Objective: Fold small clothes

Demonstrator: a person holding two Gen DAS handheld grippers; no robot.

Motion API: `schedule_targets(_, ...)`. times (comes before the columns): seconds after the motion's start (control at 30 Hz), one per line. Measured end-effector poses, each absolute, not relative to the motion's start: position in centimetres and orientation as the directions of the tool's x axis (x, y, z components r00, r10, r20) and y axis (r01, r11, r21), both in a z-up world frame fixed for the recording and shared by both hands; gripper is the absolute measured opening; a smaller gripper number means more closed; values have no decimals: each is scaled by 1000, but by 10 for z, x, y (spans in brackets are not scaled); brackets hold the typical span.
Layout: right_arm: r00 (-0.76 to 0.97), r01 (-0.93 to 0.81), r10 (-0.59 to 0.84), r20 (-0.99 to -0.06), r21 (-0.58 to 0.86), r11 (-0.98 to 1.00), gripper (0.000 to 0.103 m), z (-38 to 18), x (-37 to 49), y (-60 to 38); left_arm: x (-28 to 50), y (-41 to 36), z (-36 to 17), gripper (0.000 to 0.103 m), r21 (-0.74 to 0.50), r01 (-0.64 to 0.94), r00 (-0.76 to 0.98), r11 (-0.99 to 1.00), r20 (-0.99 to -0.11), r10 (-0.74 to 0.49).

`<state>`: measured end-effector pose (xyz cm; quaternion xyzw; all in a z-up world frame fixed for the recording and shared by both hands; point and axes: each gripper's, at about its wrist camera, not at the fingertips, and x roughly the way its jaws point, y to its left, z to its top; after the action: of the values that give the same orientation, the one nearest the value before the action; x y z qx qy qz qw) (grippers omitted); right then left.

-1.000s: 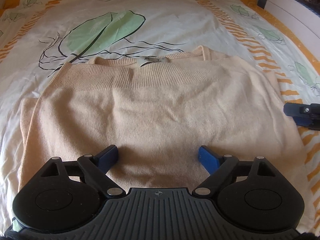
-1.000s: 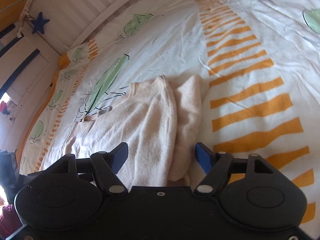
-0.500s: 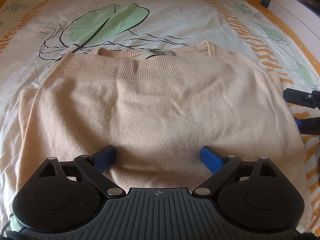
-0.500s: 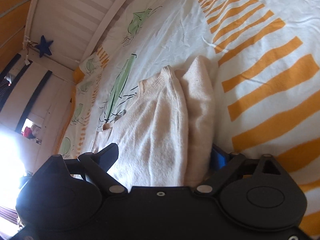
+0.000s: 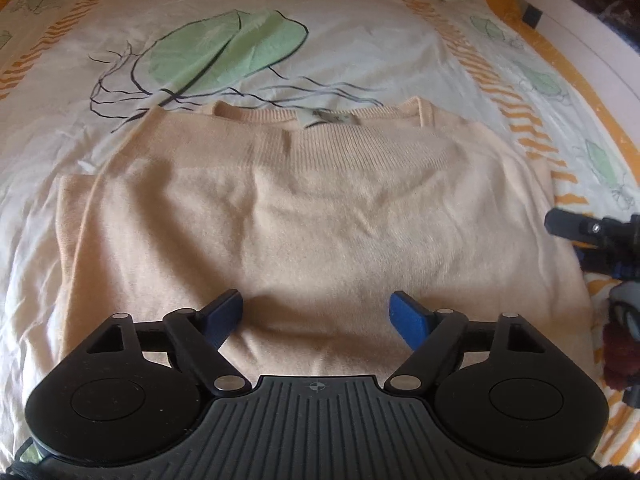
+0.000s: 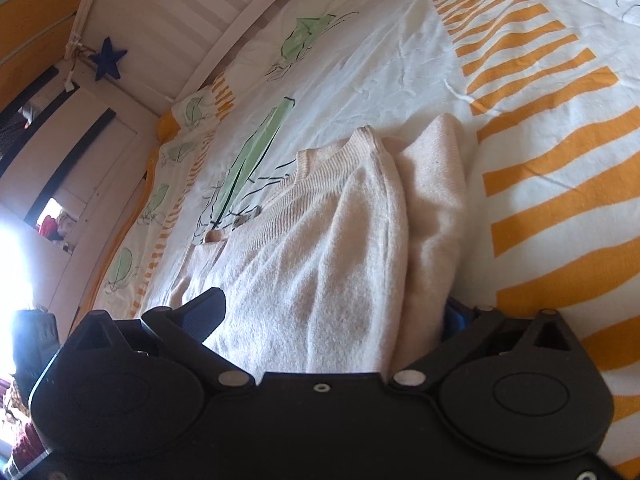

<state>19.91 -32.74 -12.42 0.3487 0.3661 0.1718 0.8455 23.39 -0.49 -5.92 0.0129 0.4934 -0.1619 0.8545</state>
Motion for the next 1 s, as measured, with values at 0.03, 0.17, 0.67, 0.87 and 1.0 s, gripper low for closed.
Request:
schedule_targets(0.03,671,-42,549,-499,714,699,103,-124,199,-328,233,3,-54,80,-146,276,480,950,-835,-268)
schedule_targets(0.17,666,-51,552,-501,708,704,103,-123,200,-325,229,31,-39,80,-95,232,561,968,-800,-214)
schedule_targets(0.67,622,32,456,-636,603,797,29,-107,206,-315,260,91,-44,78,-151,92,534,984,-827,-177)
schedule_targets(0.87,643,52,347,-683,491,870,28,-76,209,-289,269,103,-29,78,-104,54,584,993,-804,-116)
schedule_targets(1.0,651,28,327,-685,452,892,27,-55,217,-267,274,117,-32,78,-126,18,571,992,-813,-114)
